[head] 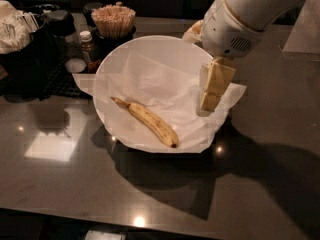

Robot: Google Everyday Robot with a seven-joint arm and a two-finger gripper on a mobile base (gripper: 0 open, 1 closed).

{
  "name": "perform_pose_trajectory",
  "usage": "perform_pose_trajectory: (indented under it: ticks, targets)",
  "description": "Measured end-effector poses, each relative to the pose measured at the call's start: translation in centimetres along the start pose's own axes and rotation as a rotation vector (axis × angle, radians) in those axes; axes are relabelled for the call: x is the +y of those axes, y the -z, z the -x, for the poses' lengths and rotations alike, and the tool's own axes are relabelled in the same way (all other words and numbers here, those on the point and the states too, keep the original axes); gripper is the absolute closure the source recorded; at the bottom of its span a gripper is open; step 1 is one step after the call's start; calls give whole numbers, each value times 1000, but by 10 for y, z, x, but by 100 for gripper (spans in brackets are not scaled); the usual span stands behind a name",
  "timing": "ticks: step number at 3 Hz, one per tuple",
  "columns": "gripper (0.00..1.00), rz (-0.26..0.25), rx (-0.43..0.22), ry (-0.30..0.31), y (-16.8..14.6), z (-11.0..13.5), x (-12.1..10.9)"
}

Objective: Pick banana from white bowl

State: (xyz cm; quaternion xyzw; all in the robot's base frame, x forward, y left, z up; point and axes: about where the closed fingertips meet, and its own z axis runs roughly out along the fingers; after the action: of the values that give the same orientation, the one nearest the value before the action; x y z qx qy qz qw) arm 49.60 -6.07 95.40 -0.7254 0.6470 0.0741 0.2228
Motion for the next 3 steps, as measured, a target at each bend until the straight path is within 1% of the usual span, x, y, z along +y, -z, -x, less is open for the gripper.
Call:
perform_pose_trajectory:
  ticks: [1,2,3]
  targets:
    - [0,-10,-90,29,-3,21,-6]
    - [0,25,-158,44,-13,38,-7]
    - [0,25,-158,44,-13,38,-7]
